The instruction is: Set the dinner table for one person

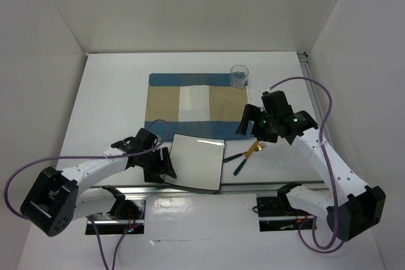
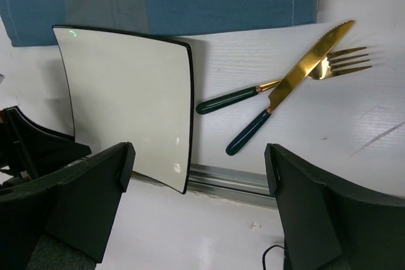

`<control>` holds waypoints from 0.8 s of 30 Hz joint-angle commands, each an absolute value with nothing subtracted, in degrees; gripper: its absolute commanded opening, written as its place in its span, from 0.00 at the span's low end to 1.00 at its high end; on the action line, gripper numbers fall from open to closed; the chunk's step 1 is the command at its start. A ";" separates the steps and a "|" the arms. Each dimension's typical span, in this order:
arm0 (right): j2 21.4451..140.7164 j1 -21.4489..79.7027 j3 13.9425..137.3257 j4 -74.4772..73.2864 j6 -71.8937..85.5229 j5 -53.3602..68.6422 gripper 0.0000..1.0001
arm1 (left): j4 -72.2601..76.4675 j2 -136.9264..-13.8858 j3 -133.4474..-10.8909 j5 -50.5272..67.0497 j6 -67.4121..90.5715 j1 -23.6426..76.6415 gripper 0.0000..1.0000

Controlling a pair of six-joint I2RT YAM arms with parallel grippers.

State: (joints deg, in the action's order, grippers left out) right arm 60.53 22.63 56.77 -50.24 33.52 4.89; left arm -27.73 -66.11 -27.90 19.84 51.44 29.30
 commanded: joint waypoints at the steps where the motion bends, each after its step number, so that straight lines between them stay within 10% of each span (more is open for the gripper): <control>1: 61.87 23.03 58.79 -48.52 30.59 5.45 0.96 | -21.36 -64.95 -26.54 22.42 53.53 29.36 0.76; 17: 65.92 23.03 60.91 -46.85 27.95 5.36 0.96 | -10.46 -60.56 -19.42 22.59 54.76 29.36 0.49; 24: 66.45 23.03 60.91 -46.85 28.48 4.83 0.96 | -13.00 -60.56 -20.65 21.53 53.35 29.36 0.04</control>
